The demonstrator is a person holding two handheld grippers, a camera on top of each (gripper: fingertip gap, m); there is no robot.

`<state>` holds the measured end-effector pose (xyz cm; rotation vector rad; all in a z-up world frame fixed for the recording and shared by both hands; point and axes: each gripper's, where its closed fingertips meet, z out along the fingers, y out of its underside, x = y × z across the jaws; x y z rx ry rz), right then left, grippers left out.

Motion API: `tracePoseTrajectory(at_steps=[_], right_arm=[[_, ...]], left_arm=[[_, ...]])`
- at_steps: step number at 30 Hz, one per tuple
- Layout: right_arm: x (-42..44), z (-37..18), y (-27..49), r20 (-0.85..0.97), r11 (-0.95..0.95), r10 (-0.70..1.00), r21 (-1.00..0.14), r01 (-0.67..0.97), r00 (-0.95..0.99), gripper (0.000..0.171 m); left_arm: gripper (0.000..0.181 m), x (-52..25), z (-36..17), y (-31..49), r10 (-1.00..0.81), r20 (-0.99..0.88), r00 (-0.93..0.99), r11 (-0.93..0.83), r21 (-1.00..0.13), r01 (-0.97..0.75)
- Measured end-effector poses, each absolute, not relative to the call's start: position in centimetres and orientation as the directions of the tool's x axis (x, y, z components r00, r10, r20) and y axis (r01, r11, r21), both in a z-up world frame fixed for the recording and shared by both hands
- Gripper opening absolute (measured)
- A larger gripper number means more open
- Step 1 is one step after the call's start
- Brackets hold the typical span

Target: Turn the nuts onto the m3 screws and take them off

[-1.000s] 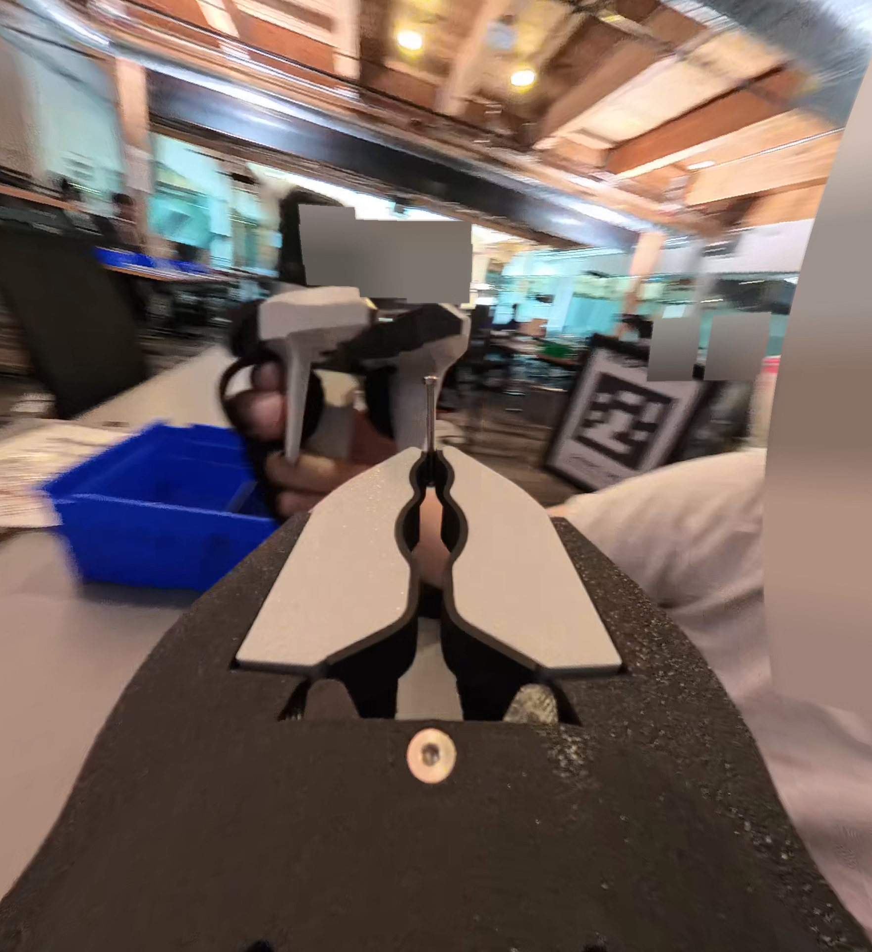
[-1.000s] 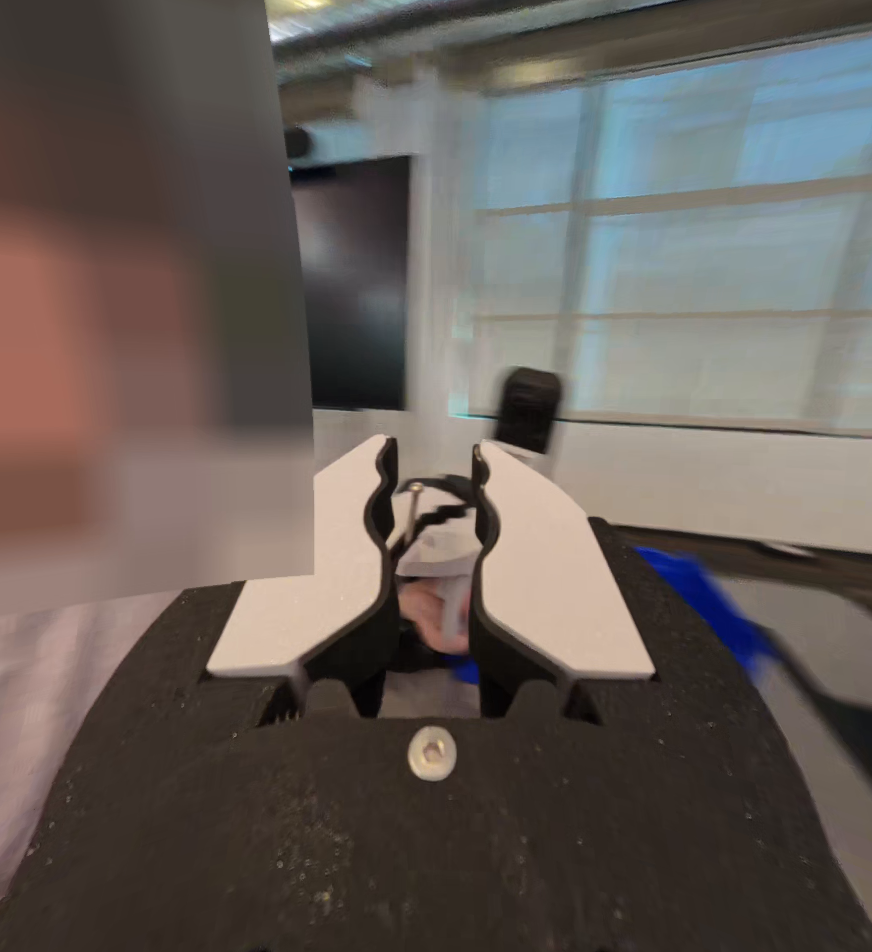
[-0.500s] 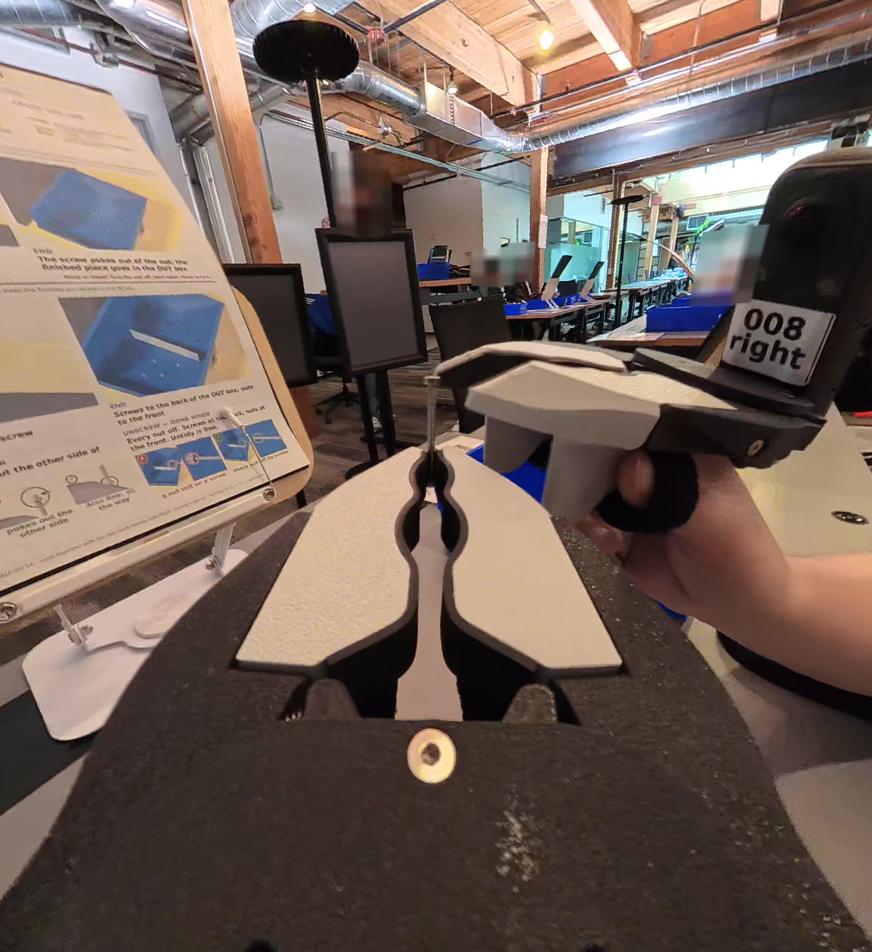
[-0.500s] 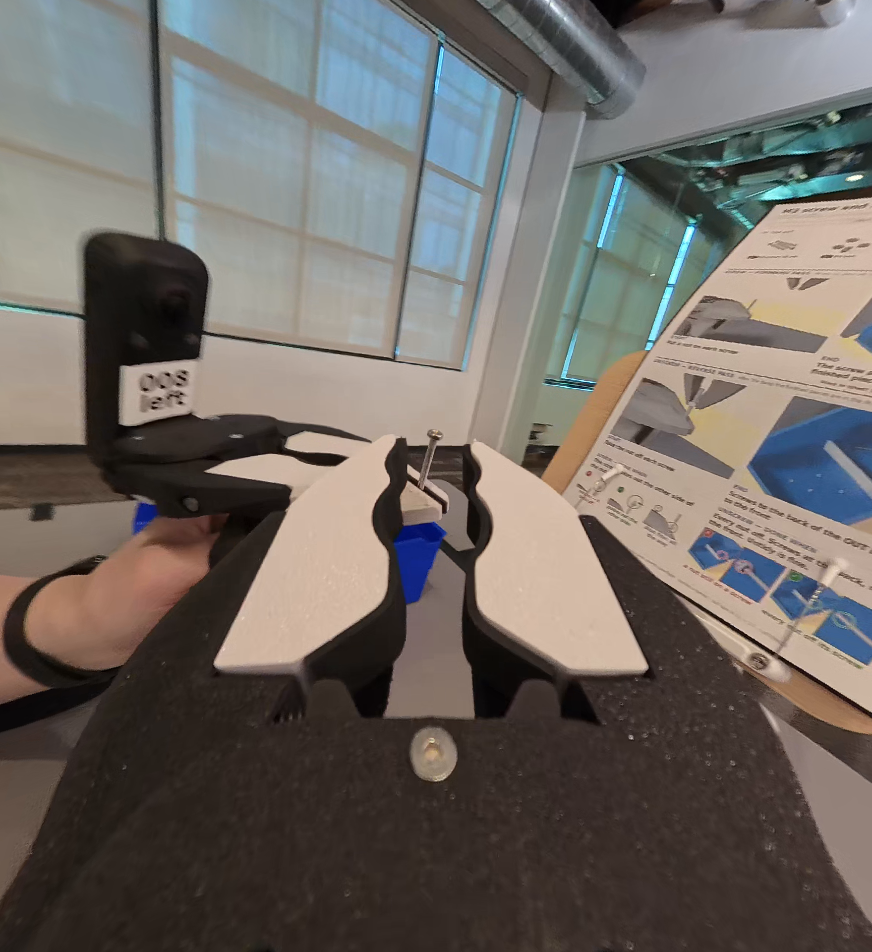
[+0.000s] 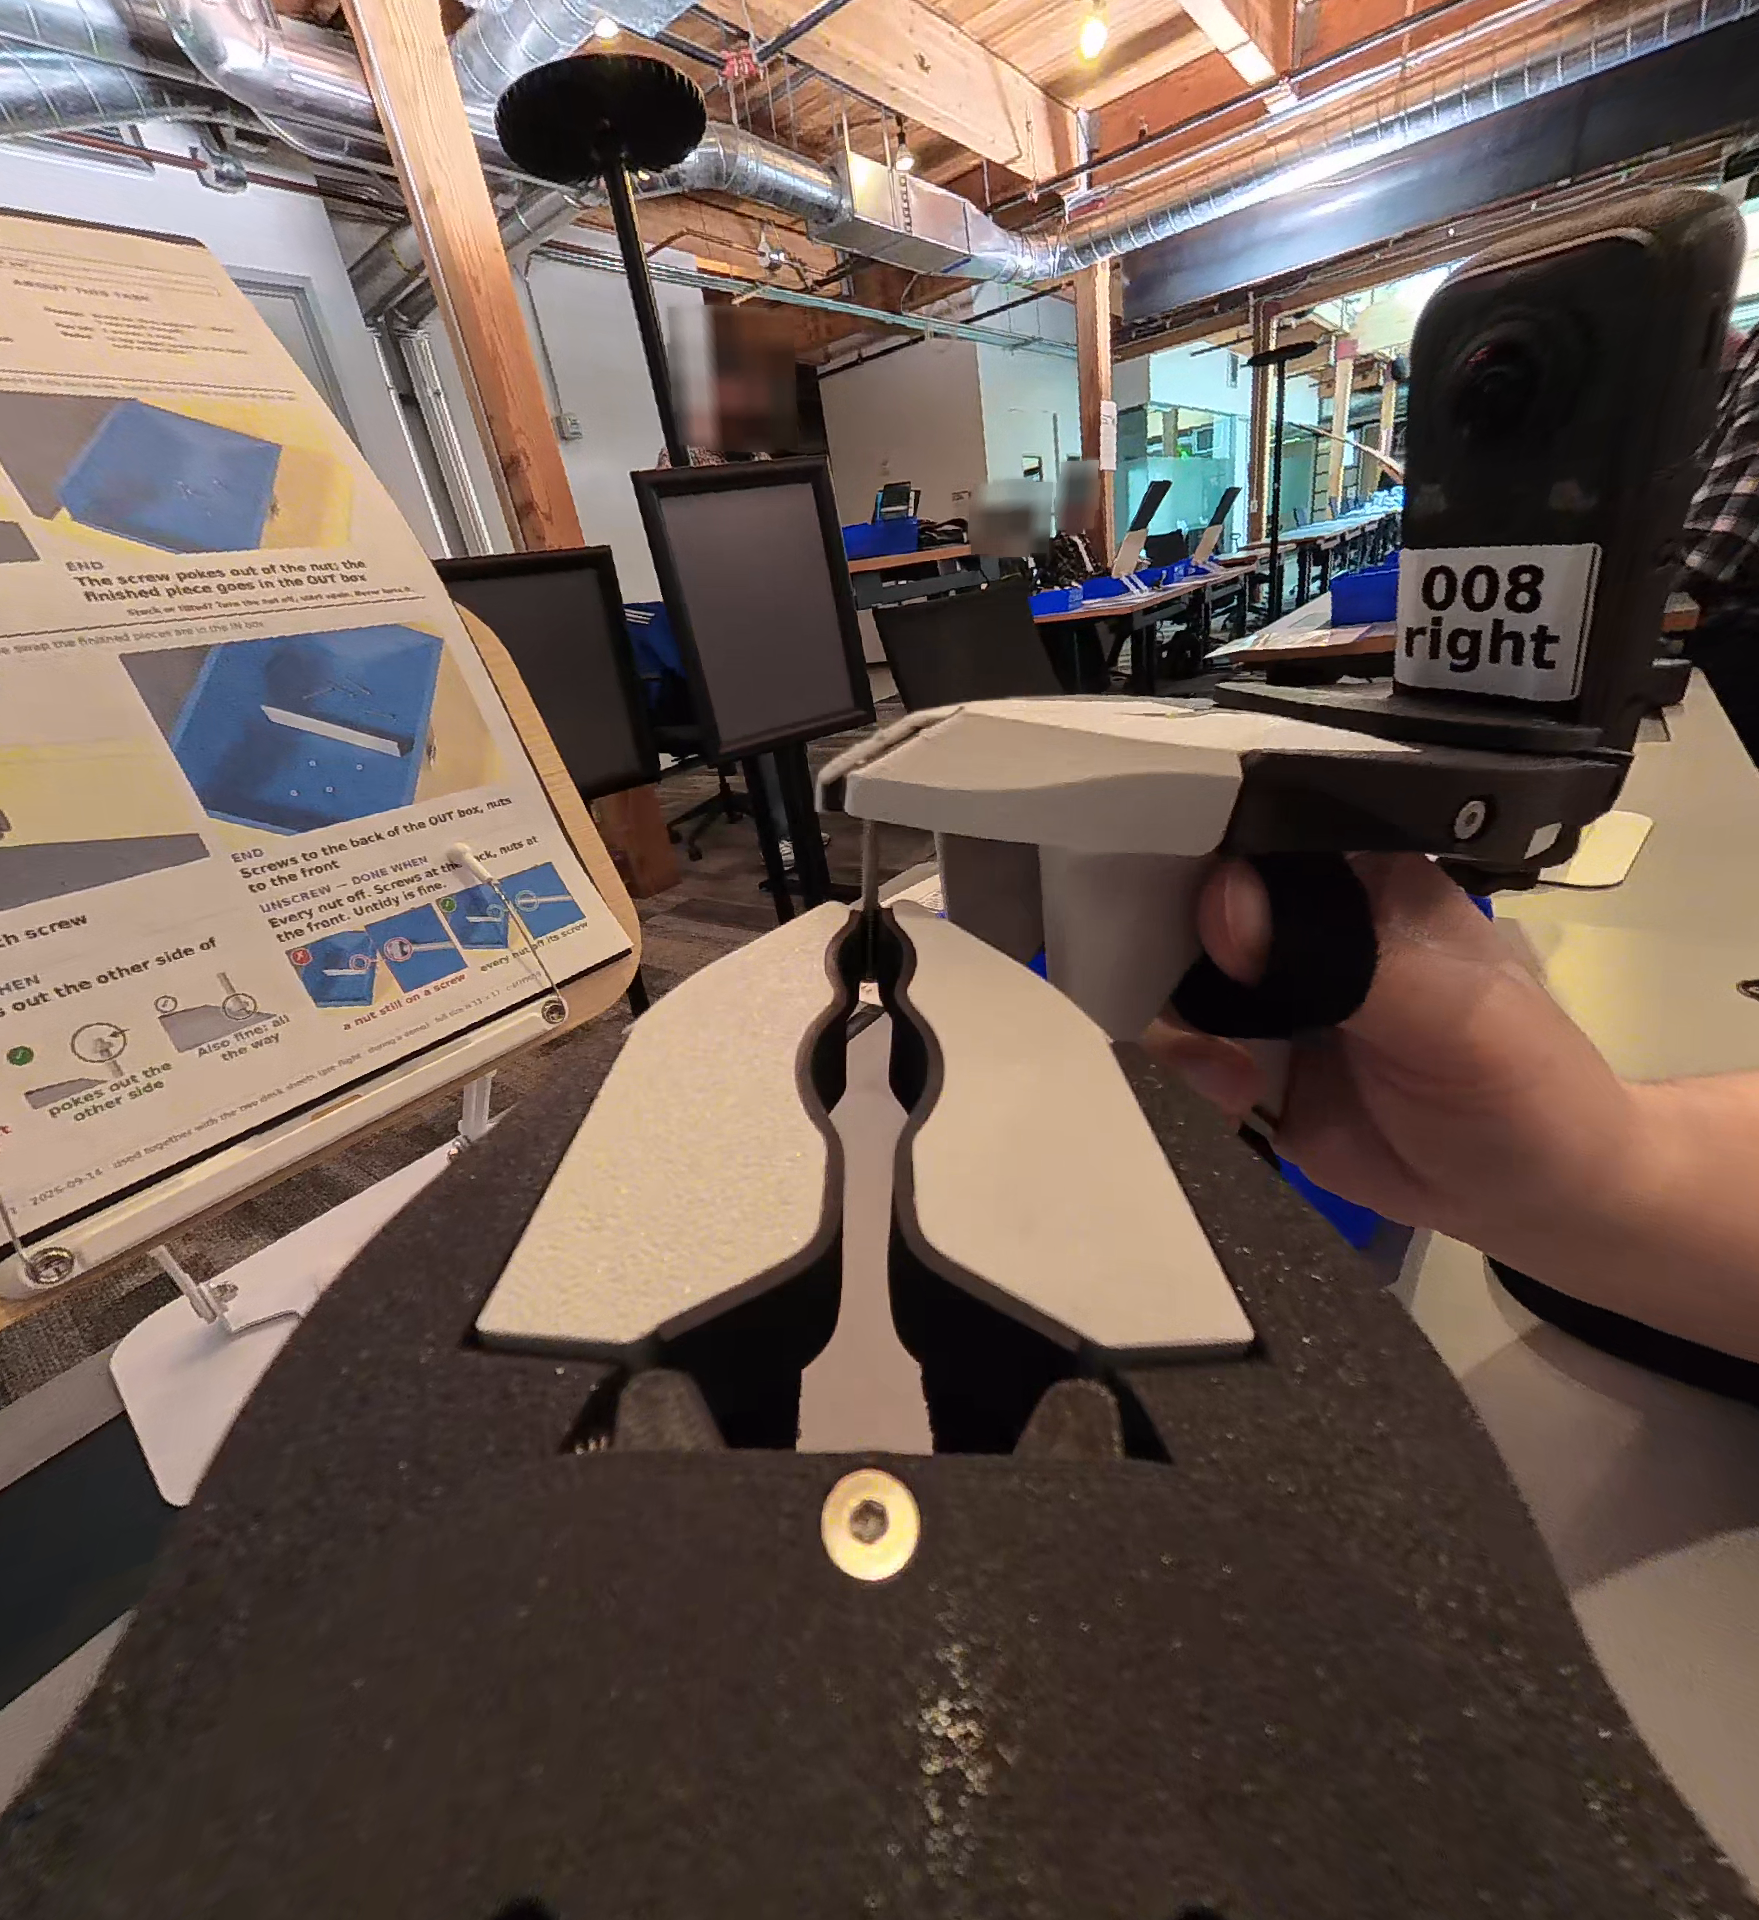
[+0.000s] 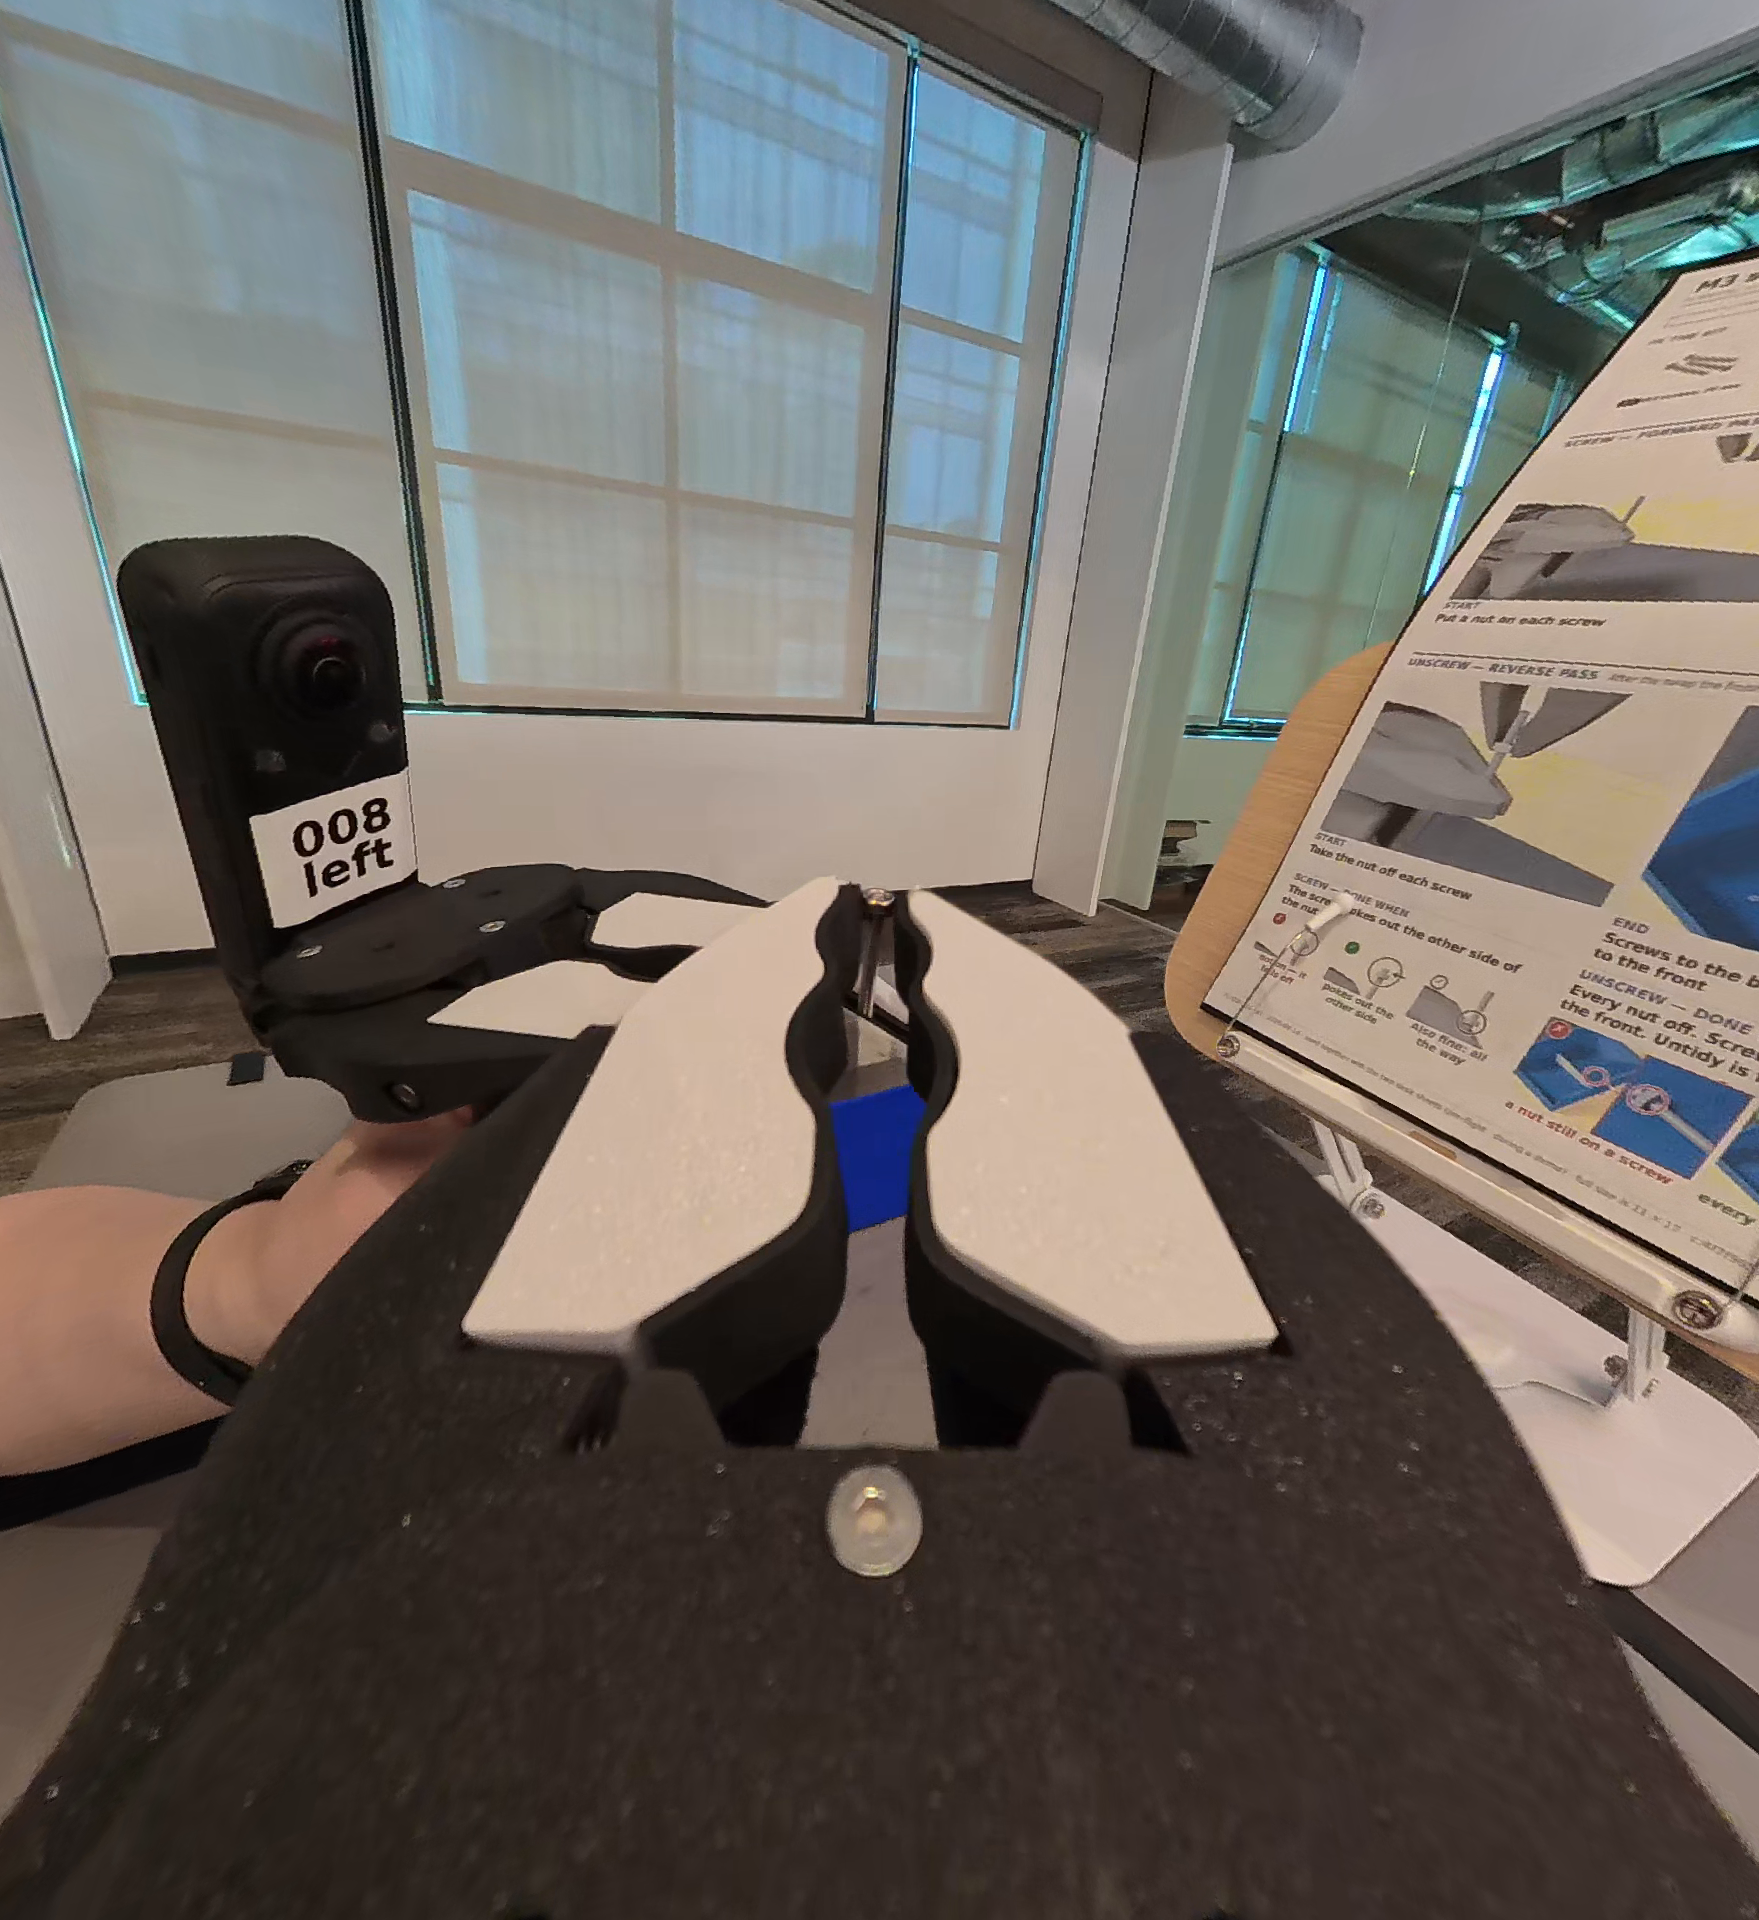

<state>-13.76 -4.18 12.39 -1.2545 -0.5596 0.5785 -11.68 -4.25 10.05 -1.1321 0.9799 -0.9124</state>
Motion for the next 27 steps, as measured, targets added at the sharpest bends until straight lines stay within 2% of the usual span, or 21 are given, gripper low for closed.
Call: tracePoseTrajectory(at_steps=[6,10,13,15,19,27], right_arm=[[-14.1,12.7,-4.8,0.07,0.188,0.768,-0.975,-0.12,0.636,0.005],[-14.6,13.4,-7.2,0.094,0.166,0.927,-0.971,-0.173,0.364,0.005],[-14.2,13.1,-9.9,0.111,0.128,0.99,-0.965,-0.229,0.087,0.005],[-13.9,12.7,-11.4,0.094,0.071,0.992,-0.967,-0.244,-0.083,0.005],[-13.7,12.0,-13.7,0.07,-0.005,0.95,-0.97,-0.241,-0.303,0.005],[-13.8,11.4,-16.1,0.059,-0.08,0.866,-0.964,-0.253,-0.497,0.005]], left_arm=[[0.002,-11.6,10.4,-5.0,-0.968,-0.125,0.219,0.149,-0.984,0.098],[0.001,-11.5,11.1,-7.9,-0.994,0.009,-0.105,-0.022,-0.992,0.124],[0.002,-11.4,10.8,-11.0,-0.928,0.112,-0.354,-0.139,-0.989,0.053],[0.002,-11.3,10.3,-12.7,-0.878,0.148,-0.455,-0.17,-0.985,0.007],[0.002,-11.6,9.7,-15.0,-0.78,0.2,-0.594,-0.203,-0.977,-0.062],[0.002,-12.1,9.1,-17.6,-0.636,0.267,-0.724,-0.246,-0.96,-0.137]])
